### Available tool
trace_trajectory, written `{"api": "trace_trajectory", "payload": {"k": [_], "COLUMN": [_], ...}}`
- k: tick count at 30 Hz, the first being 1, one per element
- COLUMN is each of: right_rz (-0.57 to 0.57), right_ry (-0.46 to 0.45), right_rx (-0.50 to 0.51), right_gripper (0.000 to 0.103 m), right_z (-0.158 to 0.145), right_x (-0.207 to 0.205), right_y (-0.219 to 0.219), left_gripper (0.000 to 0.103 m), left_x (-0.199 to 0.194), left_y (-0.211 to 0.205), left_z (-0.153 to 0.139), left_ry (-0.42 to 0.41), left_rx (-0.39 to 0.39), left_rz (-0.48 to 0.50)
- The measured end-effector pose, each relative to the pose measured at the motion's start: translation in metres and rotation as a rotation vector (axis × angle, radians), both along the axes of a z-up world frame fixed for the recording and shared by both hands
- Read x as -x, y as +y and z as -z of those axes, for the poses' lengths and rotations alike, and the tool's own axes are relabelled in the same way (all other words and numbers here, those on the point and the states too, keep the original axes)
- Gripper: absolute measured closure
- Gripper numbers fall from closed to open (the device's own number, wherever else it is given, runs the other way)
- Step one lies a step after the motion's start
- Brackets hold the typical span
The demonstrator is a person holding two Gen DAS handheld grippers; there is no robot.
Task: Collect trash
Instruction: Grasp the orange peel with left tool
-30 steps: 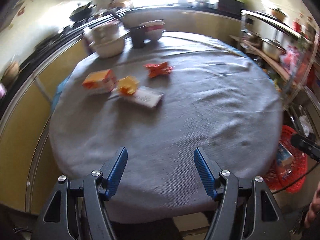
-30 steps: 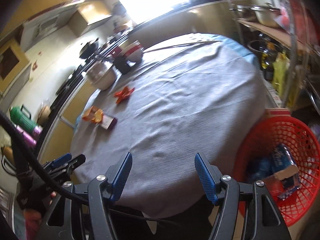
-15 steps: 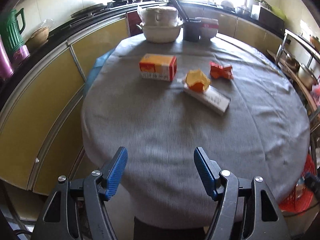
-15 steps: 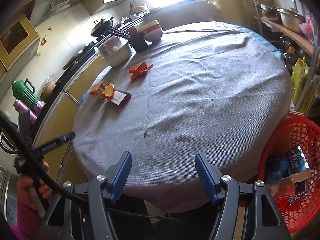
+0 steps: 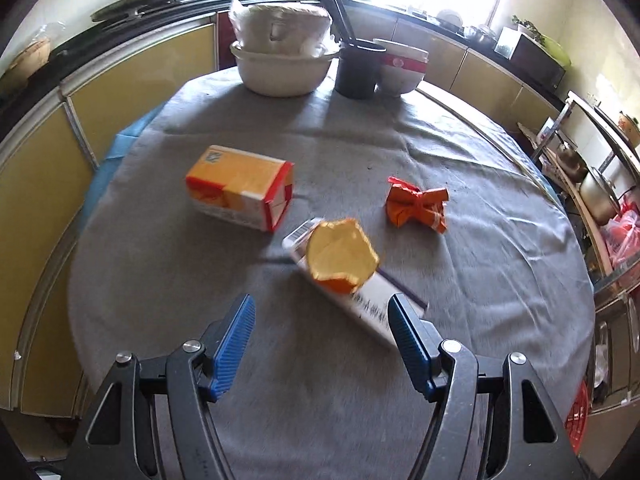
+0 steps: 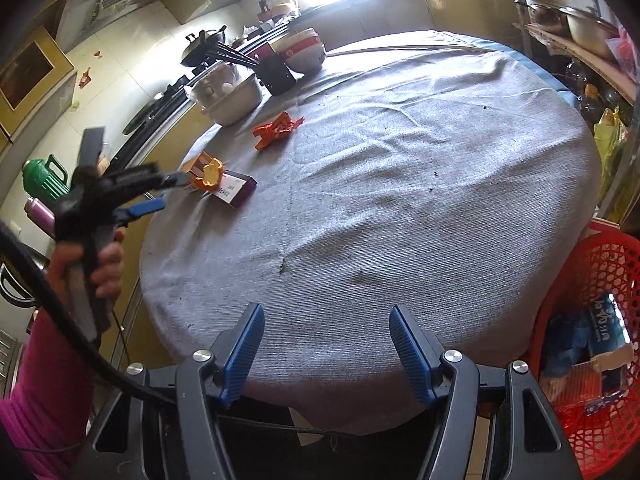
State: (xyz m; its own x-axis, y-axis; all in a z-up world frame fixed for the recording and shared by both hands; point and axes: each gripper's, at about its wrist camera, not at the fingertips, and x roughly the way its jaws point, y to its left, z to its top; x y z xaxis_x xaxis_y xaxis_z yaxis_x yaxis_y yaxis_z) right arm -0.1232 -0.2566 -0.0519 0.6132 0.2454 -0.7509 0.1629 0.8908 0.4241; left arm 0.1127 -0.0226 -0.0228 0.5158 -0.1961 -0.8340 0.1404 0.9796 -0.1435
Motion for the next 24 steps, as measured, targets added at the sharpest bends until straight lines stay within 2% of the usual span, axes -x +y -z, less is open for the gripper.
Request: {"api": "trace_trajectory", "payload": {"k": [10,14,16,17,24], "right_rz": [-0.015,-0.037,-0.043,-0.046,-0.054], "right_ry": [0.011,0.017,0.021,0.022,0.026], "right_rx": [-0.047,-0.054,-0.056,-0.057,-0.04], "right_gripper": [0.034,0.034,0.034,0.034,0.034], "right_z": [0.015,0.02,0.022,0.022,0.021], "right_x": [-0.014,-0.018,-0.019,-0.019,-0.023], "right_y": [-0.007,-0.004,-0.003,-0.003,0.0], "left_gripper": [0.033,0.033,0.04,0.049,0.063], "left_x": [-0.026,-0.032,-0.033,-0.034,-0.032], "left_y": [-0.032,-0.027,-0.025,-0.026,-0.023], "left_z": [0.019,0.026,0.028,0.03,0.028], "left_ry": [-0.01,0.002,-0.005,-0.003,-0.047], "left_rx": [-0.072,-0.043,-0.026,-0.023,-0.022], "left_rz": [0.048,0.028,0.027,0.029,0.045]}}
